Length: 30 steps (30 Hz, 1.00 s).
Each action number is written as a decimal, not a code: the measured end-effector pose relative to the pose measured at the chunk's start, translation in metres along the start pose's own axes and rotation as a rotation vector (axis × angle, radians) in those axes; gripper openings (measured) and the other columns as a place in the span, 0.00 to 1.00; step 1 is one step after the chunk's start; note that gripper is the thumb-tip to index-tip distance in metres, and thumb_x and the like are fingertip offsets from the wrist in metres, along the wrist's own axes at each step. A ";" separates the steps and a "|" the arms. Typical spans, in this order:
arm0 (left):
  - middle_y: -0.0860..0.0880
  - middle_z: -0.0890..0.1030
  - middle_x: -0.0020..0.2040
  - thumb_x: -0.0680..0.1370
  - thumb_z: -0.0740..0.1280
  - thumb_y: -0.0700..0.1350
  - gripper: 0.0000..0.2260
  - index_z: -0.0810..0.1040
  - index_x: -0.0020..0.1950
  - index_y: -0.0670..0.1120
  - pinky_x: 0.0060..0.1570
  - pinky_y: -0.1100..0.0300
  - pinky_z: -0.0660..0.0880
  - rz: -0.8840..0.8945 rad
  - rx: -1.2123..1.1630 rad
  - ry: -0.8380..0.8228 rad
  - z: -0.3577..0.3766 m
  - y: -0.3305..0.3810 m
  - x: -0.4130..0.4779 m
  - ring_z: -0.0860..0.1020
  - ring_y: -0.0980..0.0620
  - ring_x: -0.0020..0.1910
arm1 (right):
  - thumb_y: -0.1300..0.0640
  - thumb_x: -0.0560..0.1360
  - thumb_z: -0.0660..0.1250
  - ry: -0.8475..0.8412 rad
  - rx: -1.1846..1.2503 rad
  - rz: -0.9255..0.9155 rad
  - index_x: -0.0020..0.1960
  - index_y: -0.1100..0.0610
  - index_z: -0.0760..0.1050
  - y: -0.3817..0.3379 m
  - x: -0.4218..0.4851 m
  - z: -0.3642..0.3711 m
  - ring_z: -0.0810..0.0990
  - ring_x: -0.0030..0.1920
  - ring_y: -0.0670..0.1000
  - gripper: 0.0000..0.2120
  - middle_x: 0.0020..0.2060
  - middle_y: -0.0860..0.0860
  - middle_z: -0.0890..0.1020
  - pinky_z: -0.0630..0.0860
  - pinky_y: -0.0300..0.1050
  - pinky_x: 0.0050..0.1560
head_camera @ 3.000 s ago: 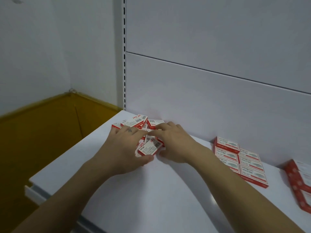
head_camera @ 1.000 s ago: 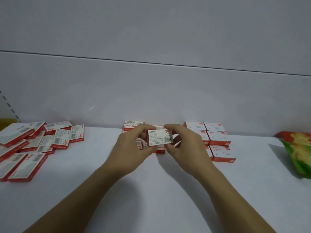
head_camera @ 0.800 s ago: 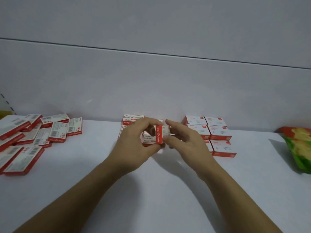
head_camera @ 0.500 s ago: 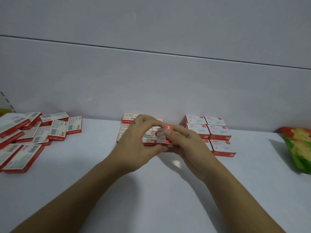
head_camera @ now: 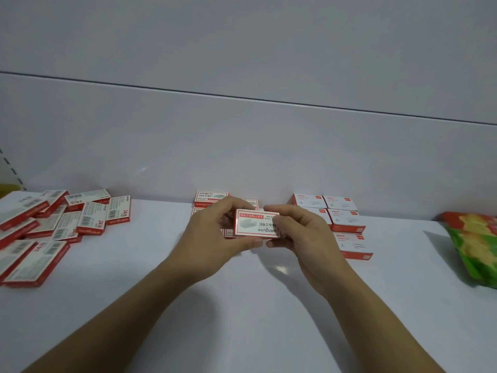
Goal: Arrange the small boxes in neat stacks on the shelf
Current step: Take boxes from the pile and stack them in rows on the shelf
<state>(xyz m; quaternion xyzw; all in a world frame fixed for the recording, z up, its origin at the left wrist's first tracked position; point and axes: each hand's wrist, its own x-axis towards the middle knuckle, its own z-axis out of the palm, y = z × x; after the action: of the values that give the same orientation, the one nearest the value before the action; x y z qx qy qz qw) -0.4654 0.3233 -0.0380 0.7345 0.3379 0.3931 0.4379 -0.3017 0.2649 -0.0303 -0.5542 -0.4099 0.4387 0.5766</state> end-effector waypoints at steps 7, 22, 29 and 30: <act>0.51 0.84 0.49 0.67 0.77 0.34 0.26 0.75 0.60 0.54 0.48 0.59 0.80 -0.058 -0.175 0.025 -0.002 -0.005 0.007 0.83 0.52 0.48 | 0.67 0.76 0.64 -0.046 -0.023 0.003 0.56 0.58 0.79 -0.005 0.000 -0.003 0.81 0.36 0.51 0.12 0.42 0.58 0.85 0.80 0.45 0.42; 0.48 0.83 0.48 0.72 0.72 0.35 0.22 0.77 0.61 0.54 0.48 0.61 0.78 -0.029 -0.176 -0.110 0.006 -0.006 0.004 0.82 0.52 0.47 | 0.63 0.78 0.65 0.008 0.051 -0.061 0.58 0.56 0.78 0.001 -0.002 0.004 0.84 0.40 0.52 0.10 0.42 0.56 0.86 0.80 0.43 0.40; 0.52 0.84 0.52 0.77 0.67 0.39 0.14 0.80 0.56 0.56 0.52 0.53 0.80 -0.072 -0.242 -0.010 0.002 -0.008 0.007 0.81 0.50 0.53 | 0.61 0.76 0.68 0.097 0.119 -0.040 0.60 0.58 0.75 -0.001 0.001 -0.001 0.80 0.33 0.50 0.12 0.42 0.59 0.85 0.79 0.43 0.38; 0.54 0.83 0.52 0.77 0.67 0.41 0.13 0.79 0.58 0.56 0.52 0.53 0.79 -0.069 -0.229 -0.015 0.002 -0.008 0.006 0.81 0.52 0.54 | 0.61 0.76 0.68 0.090 0.121 -0.049 0.61 0.54 0.75 -0.001 0.000 0.000 0.80 0.33 0.50 0.13 0.41 0.58 0.85 0.79 0.43 0.38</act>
<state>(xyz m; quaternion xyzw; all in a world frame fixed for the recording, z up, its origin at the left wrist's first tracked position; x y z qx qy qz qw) -0.4615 0.3307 -0.0440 0.6706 0.3126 0.4086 0.5345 -0.3013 0.2648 -0.0294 -0.5273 -0.3694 0.4233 0.6374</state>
